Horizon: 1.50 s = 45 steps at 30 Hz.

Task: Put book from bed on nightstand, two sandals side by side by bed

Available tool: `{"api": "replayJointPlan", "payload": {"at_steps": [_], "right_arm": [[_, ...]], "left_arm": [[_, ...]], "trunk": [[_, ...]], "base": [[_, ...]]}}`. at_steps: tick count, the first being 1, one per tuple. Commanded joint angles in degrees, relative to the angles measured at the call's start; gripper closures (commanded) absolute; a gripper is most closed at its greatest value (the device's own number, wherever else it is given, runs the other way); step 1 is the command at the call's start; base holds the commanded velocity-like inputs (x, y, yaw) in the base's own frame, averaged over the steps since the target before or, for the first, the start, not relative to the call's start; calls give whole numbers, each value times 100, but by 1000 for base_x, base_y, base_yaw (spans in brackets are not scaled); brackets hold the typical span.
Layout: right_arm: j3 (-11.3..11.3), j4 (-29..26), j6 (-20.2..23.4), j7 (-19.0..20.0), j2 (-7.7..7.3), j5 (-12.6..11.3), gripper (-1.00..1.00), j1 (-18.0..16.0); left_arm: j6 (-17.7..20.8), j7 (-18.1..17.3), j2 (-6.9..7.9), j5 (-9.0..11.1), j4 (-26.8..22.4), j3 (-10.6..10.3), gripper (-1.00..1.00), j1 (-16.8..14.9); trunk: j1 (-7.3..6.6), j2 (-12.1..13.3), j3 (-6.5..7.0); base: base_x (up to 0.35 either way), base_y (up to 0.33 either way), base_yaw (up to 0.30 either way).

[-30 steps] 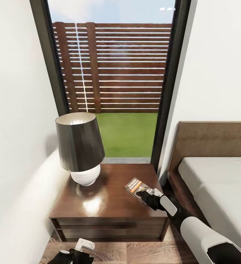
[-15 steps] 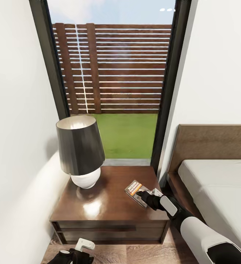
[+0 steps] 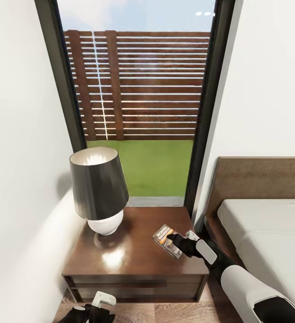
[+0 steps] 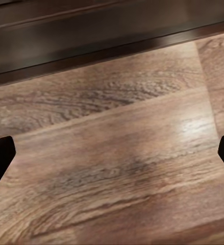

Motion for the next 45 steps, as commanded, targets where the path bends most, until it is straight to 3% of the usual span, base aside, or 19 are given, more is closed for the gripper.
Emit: {"api": "replayJointPlan", "payload": {"at_steps": [1,45], "right_arm": [[9,0,14,15,-2,18,-100,-3],[8,-9,-83,104,5,17,-100,6]], "left_arm": [[30,-18,0,-42,-13,3,-100,0],[29,-19,0,-43,-13,3,-100,0]], "trunk": [[-24,39,13],[-990,1804,803]], "base": [[0,0,0],[0,0,0]]}}
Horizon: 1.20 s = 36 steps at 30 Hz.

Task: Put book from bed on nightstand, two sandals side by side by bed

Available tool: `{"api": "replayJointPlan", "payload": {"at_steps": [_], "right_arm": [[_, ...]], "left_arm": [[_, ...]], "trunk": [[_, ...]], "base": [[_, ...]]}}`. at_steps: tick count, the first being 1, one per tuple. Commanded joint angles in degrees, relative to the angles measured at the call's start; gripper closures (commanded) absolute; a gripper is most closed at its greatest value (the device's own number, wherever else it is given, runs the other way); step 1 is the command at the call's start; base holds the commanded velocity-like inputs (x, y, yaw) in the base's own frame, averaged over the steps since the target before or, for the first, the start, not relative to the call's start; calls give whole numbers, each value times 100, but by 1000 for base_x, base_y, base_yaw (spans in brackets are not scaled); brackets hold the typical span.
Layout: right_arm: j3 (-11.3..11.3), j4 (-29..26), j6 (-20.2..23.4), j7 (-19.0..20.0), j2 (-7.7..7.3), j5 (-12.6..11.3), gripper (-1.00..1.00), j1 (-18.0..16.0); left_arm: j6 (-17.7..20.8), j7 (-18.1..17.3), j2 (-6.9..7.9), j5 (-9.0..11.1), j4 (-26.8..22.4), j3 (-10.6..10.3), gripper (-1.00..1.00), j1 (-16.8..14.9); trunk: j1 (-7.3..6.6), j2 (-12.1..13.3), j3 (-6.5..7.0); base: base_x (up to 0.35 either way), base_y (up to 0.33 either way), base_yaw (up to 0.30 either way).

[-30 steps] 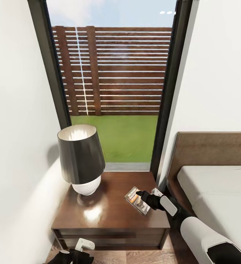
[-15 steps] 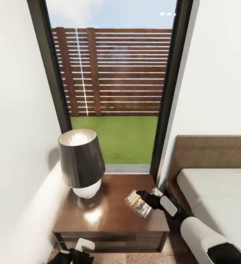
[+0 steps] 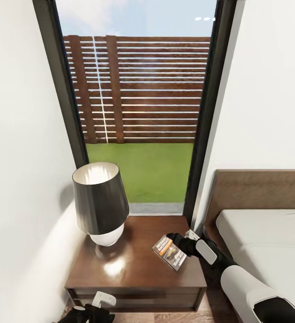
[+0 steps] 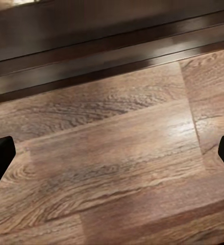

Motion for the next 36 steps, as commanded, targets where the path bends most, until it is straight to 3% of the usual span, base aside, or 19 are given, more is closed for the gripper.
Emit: {"api": "replayJointPlan", "payload": {"at_steps": [1,36], "right_arm": [[12,0,12,13,-2,10,-100,-3],[20,0,7,37,7,3,-100,-3]], "left_arm": [[30,-18,0,-41,-13,3,-100,0],[30,-10,0,-49,-13,-5,-100,0]], "trunk": [[-23,39,13],[-792,1443,641]], "base": [[0,0,0],[0,0,0]]}}
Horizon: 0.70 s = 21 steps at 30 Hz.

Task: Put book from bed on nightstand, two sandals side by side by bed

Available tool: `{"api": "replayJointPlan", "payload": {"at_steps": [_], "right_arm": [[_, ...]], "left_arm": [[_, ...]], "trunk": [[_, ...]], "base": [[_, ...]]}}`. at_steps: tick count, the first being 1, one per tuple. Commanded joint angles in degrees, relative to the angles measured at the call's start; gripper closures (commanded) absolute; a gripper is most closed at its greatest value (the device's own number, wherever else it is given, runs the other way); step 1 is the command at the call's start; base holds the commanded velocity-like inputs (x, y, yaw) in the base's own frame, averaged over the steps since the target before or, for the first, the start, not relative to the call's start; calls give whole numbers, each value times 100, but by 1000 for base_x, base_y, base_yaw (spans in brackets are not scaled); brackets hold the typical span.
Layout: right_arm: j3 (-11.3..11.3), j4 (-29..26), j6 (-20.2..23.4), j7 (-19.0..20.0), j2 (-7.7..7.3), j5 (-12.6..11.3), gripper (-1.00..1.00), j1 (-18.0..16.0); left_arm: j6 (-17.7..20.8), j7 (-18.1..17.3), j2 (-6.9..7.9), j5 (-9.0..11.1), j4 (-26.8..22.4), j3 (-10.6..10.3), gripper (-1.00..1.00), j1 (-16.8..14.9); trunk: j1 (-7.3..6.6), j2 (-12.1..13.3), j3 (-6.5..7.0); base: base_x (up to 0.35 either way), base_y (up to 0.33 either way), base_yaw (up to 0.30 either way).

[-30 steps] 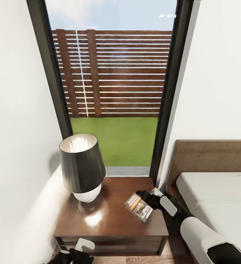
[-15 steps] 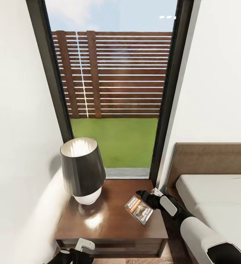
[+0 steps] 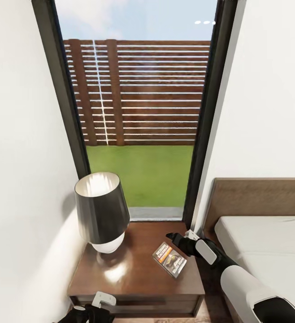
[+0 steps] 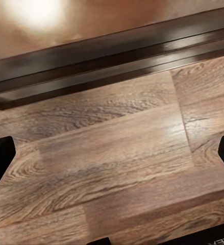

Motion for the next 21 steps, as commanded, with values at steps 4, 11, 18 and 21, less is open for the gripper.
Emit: {"api": "replayJointPlan", "payload": {"at_steps": [4,11,18,21], "right_arm": [[23,0,8,13,-1,10,-100,-4],[23,0,-11,13,-2,17,-100,-2],[27,3,-310,13,-8,13,-100,13],[37,8,-395,13,-3,22,-100,20]], "left_arm": [[30,-18,0,-42,-13,4,-100,0],[30,-18,0,-48,-13,4,-100,2],[30,-18,0,-50,-13,4,-100,1],[30,-18,0,-51,-11,4,-100,1]], "trunk": [[-89,159,67],[-243,440,193],[-396,721,318],[-462,841,372]], "base": [[0,0,0],[0,0,0],[0,0,0],[0,0,0]]}}
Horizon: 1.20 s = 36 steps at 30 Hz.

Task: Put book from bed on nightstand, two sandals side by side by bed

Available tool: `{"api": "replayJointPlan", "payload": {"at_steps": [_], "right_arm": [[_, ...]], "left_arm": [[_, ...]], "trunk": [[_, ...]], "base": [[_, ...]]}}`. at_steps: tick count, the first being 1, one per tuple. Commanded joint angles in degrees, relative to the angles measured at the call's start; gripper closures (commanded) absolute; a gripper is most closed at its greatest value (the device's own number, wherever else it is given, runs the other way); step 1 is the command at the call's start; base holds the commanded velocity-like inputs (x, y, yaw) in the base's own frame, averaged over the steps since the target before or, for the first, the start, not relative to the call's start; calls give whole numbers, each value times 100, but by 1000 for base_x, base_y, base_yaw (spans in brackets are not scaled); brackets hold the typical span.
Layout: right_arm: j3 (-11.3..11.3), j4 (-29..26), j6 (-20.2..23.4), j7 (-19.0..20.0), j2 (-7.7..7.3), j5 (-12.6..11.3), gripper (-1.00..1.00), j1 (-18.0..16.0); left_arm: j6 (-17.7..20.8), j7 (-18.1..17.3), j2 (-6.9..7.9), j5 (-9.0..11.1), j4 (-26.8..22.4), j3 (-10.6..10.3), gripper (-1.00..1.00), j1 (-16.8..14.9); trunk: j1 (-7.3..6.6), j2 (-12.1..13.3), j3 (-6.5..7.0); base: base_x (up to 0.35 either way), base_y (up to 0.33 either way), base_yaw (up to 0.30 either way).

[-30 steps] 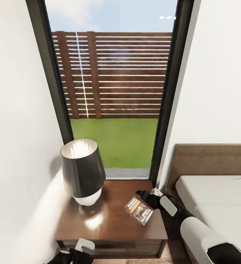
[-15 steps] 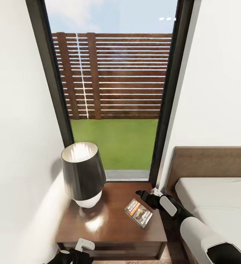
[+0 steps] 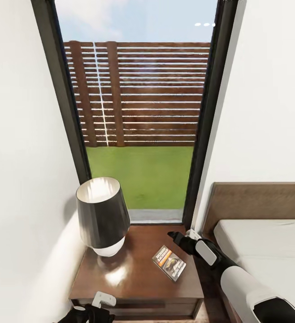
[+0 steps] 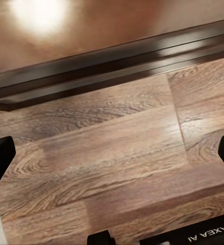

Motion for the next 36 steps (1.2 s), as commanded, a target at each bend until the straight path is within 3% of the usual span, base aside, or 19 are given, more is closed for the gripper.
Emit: {"api": "replayJointPlan", "payload": {"at_steps": [1,16,29,36], "right_arm": [[27,3,-44,8,2,14,-100,2],[50,84,-142,8,9,67,-100,65],[61,129,-262,-26,-26,90,-100,328],[61,287,-410,-50,-22,407,-100,428]], "left_arm": [[30,-19,0,-43,-10,5,-100,-1],[3,-19,0,-41,1,5,-100,1],[-70,-11,0,-61,13,5,-100,2],[-87,-10,0,-66,19,5,-100,1]], "trunk": [[-23,39,13],[-352,640,282],[-638,1162,516],[-792,1442,641]], "base": [[0,0,0],[0,0,0],[0,0,0],[0,0,0]]}}
